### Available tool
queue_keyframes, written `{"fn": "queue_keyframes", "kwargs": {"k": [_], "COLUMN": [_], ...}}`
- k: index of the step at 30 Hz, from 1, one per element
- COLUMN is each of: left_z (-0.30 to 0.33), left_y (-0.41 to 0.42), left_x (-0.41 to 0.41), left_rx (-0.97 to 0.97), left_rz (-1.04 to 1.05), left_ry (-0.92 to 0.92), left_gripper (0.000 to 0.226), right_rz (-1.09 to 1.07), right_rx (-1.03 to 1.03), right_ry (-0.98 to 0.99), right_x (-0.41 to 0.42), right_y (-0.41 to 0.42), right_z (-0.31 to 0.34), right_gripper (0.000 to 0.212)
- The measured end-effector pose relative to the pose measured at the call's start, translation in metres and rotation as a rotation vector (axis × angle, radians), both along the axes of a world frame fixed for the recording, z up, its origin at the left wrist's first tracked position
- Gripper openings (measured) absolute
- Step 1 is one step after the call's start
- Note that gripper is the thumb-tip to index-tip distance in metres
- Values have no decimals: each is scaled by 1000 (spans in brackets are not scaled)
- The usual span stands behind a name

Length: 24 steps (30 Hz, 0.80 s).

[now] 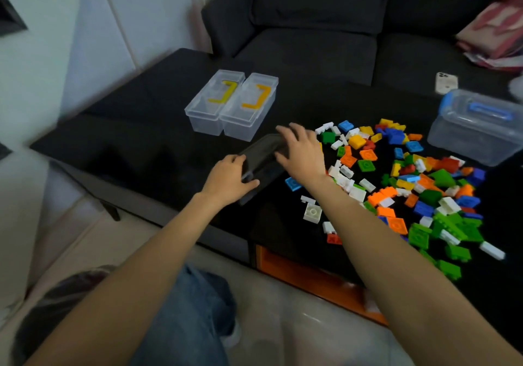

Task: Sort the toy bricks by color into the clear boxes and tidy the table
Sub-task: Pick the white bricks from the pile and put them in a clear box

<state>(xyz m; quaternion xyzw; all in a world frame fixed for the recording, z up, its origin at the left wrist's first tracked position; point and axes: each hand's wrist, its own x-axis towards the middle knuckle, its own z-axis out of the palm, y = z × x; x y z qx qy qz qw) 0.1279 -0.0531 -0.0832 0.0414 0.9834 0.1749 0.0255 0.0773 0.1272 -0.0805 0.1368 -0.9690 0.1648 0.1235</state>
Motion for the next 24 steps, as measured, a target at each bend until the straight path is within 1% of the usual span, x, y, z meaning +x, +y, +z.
{"fn": "queue_keyframes", "kwargs": {"k": [2,3,5,8,11,13,15,17,18,20,21,22,24], "left_z": [1,0,-3,-6,3,12,21,27,29,27,25,23,13], "left_y": [-9,-12,-13,-13,-20,-28,-35,-43,-47,-61,-67,-73,-84], "left_x": [3,5,6,6,0,-7,-18,-32,-40,-60,-68,-73,-83], "left_rx": [139,202,285,364,520,573,503,475,522,763,869,934,1011], "left_rz": [35,58,93,132,188,178,141,154,196,308,363,409,503], "left_ry": [7,16,19,32,47,111,199,212,198,141,117,107,69], "left_gripper": [67,62,56,54,45,36,31,29,28,24,23,25,32], "right_rz": [-128,-150,-154,-166,-161,-118,-7,46,21,-39,-46,-46,-62], "right_rx": [-309,-409,-490,-562,-647,-630,-481,-372,-373,-384,-368,-341,-294], "right_ry": [-122,-172,-216,-260,-333,-352,-331,-295,-281,-259,-252,-253,-263], "right_x": [6,8,9,4,-2,-4,-6,-10,-11,-15,-15,-14,-14], "right_y": [-6,-11,-20,-27,-25,-23,-25,-27,-27,-26,-24,-22,-18], "right_z": [-2,-5,-11,-13,-16,-20,-24,-26,-26,-28,-29,-32,-34], "right_gripper": [78,84,87,82,79,72,60,44,35,26,28,32,38]}}
